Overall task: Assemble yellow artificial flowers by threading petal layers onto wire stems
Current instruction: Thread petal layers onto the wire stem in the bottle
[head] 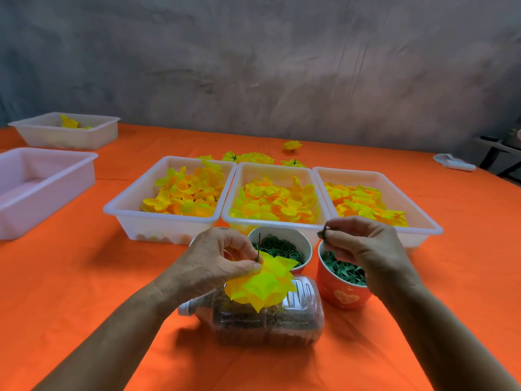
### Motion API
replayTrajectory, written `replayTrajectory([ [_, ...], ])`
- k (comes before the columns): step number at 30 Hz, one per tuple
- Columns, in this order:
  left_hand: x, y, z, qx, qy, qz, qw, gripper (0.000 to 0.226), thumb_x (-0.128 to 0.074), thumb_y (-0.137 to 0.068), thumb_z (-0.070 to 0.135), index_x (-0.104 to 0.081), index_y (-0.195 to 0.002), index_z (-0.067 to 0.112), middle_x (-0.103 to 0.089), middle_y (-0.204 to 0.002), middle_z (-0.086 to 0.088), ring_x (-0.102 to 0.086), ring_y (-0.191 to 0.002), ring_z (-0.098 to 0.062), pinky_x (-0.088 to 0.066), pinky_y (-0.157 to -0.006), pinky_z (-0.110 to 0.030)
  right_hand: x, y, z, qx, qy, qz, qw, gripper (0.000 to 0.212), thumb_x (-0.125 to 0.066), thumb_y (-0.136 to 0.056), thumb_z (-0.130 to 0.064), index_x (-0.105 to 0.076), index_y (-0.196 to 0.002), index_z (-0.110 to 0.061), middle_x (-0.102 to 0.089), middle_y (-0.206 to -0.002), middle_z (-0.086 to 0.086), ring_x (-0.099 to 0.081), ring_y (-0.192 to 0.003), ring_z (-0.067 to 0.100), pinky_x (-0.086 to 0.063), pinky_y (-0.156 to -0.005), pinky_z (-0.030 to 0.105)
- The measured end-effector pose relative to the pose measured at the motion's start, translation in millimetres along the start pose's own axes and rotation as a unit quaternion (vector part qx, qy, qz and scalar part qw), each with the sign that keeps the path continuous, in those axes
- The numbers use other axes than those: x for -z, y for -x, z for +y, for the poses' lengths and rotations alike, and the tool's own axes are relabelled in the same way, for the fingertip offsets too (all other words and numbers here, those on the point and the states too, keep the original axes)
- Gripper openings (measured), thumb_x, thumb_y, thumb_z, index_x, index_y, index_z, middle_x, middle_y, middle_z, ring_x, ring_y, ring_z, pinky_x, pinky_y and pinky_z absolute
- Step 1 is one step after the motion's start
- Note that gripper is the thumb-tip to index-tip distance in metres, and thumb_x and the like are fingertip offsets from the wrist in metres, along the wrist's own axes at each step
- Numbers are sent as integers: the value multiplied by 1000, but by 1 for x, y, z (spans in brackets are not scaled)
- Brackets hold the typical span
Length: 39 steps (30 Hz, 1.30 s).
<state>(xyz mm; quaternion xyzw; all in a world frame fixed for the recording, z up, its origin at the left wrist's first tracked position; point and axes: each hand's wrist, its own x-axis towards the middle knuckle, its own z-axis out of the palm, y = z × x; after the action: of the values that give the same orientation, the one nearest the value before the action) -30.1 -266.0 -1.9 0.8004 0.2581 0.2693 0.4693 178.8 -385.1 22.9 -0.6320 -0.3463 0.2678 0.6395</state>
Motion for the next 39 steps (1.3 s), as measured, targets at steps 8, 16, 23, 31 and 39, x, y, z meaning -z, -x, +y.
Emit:
replayTrajectory([
  [8, -3, 1, 4, -2, -10, 30, 1000, 12, -80, -72, 10, -72, -68, 17, -73, -80, -4, -68, -83, -26, -54, -83, -42, -68, 25, -3, 219, 65, -13, 974, 21, -71, -76, 5, -68, -69, -14, -71, -67, 3, -67, -64, 12, -55, -62, 26],
  [16, -5, 2, 1, -17, -26, 52, 998, 13, -81, -71, 15, -73, -69, 24, -69, -77, 2, -67, -82, -17, -53, -83, -40, -83, 33, 3, 195, 32, -38, 980, 22, -68, -78, 7, -71, -71, -13, -71, -67, 4, -63, -61, 10, -51, -57, 27],
  [23, -4, 1, 0, -22, -23, 43, 999, 7, -80, -73, 15, -73, -71, 17, -70, -83, -5, -66, -84, -23, -52, -82, -45, -78, 38, 5, 211, -4, -76, 974, 31, -67, -79, 9, -71, -72, -22, -73, -69, -4, -67, -64, 4, -50, -62, 16],
  [31, -5, 0, 3, -21, -28, 45, 998, 10, -80, -72, 13, -71, -69, 17, -70, -84, -7, -66, -83, -23, -52, -83, -40, -79, 36, 16, 268, 17, -37, 963, 25, -71, -79, 4, -71, -78, -21, -74, -76, -1, -70, -73, 11, -53, -68, 21],
  [39, -4, 2, 3, -21, -24, 45, 998, 13, -80, -72, 16, -71, -67, 24, -69, -77, -1, -66, -78, -17, -53, -80, -34, -80, 34, 21, 345, 40, -10, 938, 11, -69, -79, -5, -70, -84, -15, -73, -85, -1, -71, -82, 11, -56, -73, 25],
])
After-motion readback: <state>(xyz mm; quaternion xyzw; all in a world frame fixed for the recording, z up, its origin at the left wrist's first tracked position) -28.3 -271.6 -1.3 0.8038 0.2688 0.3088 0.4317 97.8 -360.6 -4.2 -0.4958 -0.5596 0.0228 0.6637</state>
